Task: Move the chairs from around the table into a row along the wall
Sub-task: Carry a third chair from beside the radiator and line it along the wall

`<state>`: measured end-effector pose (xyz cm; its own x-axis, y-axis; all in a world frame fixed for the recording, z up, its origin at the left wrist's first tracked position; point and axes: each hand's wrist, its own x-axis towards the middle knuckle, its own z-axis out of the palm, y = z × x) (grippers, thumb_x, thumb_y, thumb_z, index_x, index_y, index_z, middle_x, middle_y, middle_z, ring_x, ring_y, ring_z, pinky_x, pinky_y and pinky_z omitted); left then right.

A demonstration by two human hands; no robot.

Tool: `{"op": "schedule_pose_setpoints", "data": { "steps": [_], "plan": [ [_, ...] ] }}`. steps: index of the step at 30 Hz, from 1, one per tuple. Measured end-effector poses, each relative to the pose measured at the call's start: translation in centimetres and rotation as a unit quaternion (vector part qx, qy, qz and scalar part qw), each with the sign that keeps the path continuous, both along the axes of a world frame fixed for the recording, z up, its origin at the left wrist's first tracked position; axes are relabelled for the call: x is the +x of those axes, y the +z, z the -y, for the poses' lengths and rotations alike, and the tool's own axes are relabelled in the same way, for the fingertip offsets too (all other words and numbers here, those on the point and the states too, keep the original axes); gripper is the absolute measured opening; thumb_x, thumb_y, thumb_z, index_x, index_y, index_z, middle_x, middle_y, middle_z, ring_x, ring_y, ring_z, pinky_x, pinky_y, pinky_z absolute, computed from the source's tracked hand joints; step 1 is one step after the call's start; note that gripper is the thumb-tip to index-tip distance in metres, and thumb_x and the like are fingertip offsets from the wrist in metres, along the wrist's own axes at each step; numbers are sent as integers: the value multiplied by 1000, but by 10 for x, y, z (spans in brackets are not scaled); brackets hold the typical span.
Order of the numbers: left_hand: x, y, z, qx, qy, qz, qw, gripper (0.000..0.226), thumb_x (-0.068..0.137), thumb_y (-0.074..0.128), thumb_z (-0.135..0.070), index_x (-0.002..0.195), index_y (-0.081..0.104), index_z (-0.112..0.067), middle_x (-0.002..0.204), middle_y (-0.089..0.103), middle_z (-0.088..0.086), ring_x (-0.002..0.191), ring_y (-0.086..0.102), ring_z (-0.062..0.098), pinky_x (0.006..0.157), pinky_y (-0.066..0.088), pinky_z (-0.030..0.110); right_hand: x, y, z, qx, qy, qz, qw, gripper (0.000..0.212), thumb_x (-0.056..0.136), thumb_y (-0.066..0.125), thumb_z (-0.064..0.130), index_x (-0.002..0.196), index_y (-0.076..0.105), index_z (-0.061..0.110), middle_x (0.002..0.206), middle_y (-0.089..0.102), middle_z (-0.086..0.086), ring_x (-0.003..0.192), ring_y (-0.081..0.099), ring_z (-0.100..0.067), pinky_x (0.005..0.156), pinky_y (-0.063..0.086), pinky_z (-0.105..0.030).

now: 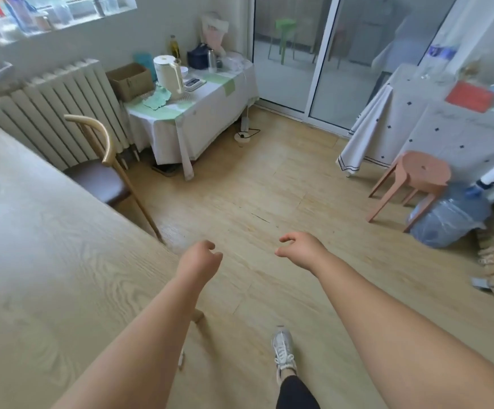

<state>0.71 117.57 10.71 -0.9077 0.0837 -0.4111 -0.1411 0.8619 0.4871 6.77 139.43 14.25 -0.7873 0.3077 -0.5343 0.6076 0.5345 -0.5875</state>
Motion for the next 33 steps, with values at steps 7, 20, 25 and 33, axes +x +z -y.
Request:
{"op": "schedule_pose_setpoints", "data": {
  "steps": [7, 20, 25, 33],
  "plan": [
    [-102, -4, -39, -16, 88, 5, 996, 48, 90, 51, -31, 136, 53, -20, 132, 60, 3, 117, 58, 22, 84, 43, 29, -143, -4, -47, -13, 97, 10, 995, 48, 84, 67, 28, 131, 57, 21, 108, 59, 0, 98, 58, -19, 86, 43, -29],
    [-263, -16, 5, -4, 258, 15, 966, 45, 91, 53, -28, 134, 55, -17, 133, 59, 4, 120, 56, 23, 93, 45, 31, -394, -14, 17, 7, 298, 7, 955, 53, 85, 66, 30, 136, 52, 21, 122, 60, -4, 92, 55, -17, 82, 43, -29],
    [-342, -19, 43, -2, 293, 27, 956, 48, 91, 51, -28, 138, 52, -17, 137, 57, 4, 123, 54, 23, 94, 44, 31, -475, -15, 59, 12, 336, 27, 942, 53, 86, 65, 31, 136, 51, 22, 113, 60, 0, 87, 55, -15, 80, 45, -30],
    [-445, -8, 94, 4, 342, 25, 939, 44, 89, 52, -29, 132, 55, -17, 130, 61, 3, 119, 56, 23, 90, 45, 32, -594, -13, 114, 24, 382, 24, 924, 52, 87, 63, 29, 137, 50, 19, 132, 58, -4, 96, 56, -16, 83, 44, -28]
  ]
}}
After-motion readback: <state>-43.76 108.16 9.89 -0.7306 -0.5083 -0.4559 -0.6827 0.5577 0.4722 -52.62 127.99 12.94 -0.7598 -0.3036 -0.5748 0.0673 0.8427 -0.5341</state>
